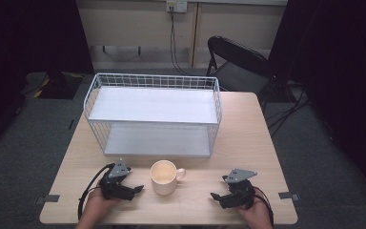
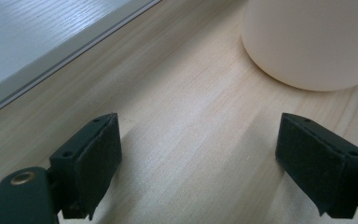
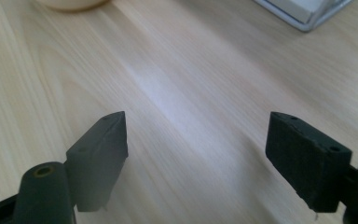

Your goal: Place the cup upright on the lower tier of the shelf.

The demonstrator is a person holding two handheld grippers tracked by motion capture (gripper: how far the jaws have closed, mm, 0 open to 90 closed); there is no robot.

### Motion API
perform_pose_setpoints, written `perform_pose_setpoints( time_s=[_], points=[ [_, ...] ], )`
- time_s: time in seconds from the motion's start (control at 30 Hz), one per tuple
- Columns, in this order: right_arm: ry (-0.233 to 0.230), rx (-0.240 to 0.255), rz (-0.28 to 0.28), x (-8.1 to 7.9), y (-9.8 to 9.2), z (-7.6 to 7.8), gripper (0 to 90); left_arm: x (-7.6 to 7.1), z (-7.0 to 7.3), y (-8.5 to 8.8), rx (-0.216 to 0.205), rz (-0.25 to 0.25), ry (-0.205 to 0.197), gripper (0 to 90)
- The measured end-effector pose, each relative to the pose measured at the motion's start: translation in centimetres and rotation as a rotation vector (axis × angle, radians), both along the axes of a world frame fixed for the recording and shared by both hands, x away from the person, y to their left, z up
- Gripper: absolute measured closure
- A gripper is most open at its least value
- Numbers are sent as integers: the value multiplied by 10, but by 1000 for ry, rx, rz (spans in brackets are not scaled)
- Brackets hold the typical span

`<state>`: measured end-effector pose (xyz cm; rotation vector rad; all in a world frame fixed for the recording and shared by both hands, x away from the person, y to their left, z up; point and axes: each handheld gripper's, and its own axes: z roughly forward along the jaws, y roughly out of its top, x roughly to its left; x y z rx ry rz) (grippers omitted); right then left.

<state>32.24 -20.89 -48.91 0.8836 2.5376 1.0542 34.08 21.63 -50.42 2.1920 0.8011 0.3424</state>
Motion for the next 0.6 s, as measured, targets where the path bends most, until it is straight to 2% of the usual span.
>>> perform_pose_setpoints(
  time_s=[0.07, 0.1, 0.23, 0.6],
  points=[
    [21, 50, -5, 3, 3, 5, 214, 0, 0, 0, -1, 1, 0, 139],
    [16, 57, -3, 4, 6, 7, 214, 0, 0, 0, 0, 0, 0, 139],
    [0, 43, 17, 8, 16, 12, 214, 0, 0, 0, -1, 1, 0, 139],
    [8, 92, 68, 16, 48, 21, 269, 0, 0, 0, -1, 1, 1, 139]
  ],
)
